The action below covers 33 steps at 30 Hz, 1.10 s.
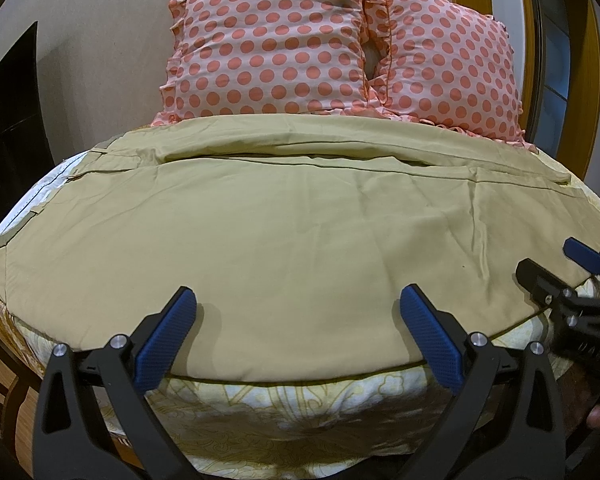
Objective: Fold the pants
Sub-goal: 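Grasp the trouser leg hem with the right gripper and lift it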
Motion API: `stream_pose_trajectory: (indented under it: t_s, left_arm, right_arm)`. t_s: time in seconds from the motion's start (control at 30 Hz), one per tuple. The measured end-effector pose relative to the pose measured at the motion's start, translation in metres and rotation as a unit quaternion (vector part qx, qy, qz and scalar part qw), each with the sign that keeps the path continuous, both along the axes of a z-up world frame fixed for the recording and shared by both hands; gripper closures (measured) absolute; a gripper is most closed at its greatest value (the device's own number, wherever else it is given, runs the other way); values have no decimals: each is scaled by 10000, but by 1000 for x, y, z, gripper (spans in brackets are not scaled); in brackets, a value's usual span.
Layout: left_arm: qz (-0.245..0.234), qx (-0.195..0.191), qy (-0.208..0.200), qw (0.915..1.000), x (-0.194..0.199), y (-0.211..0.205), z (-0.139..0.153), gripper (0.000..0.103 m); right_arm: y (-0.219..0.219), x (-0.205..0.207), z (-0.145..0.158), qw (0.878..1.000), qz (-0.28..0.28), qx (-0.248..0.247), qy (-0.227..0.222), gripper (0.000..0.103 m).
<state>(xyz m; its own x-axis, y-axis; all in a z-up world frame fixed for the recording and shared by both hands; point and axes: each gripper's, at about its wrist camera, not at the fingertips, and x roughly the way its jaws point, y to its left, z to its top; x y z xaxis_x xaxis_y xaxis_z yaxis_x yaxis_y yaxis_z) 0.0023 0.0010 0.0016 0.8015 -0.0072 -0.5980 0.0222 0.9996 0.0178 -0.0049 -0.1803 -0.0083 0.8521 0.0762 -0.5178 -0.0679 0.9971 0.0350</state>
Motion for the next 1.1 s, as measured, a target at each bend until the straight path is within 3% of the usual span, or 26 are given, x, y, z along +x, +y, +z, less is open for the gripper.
stream_pose_trajectory:
  t_s: [0.1,0.2,0.33,0.4,0.5,0.6,0.7,0.77,0.8,0.87,0.9,0.93,0.97,1.03,1.1]
  left_arm:
    - [-77,-158,157,9997,10,6,11,2]
    - [9,-292,18,9996,19,13,27,2]
    - [191,-324,-158,9992,42,18,51,2]
    - [234,-289,-201,9991,53,18,58,2]
    - [236,-279,-160,9992,72,16,61,2]
    - [200,-301,-88,9993,87,14,61,2]
    - [160,-268,-64,9995,96,12,58,2]
    - [150,-236,-25,9996,100,11,55,2]
    - [146,-239,14,9996,102,11,53,2]
    - [147,-252,80,9995,106,12,50,2]
    - [151,-253,85,9995,105,12,49,2]
    - [165,-272,76,9995,105,13,49,2]
    - [171,-285,70,9994,105,14,49,2]
    - [181,-330,50,9993,103,16,51,2]
    - [176,-340,-2,9993,99,19,53,2]
  right_arm:
    - [-26,15,28,9996,-79,284,51,1]
    - [-70,43,64,9979,-407,497,-48,1]
    - [-149,137,99,9865,-1412,801,224,1]
    - [-183,183,100,9752,-1963,904,474,1]
    - [-238,273,85,9468,-2812,1137,1072,22]
    - [-266,321,65,9253,-3229,1342,1470,34]
    - [-284,357,47,9054,-3591,1493,1705,35]
    - [-285,374,45,9004,-3846,1099,1710,35]
    - [-286,381,41,8984,-3902,961,1771,36]
    - [-280,387,35,9062,-3845,558,1667,41]
    - [-278,385,34,9099,-3790,508,1605,50]
    - [-275,382,33,9172,-3648,495,1525,68]
    - [-273,376,33,9209,-3567,506,1486,78]
    - [-279,364,31,9274,-3362,895,1373,96]
    - [-287,341,32,9313,-3170,1410,1107,97]
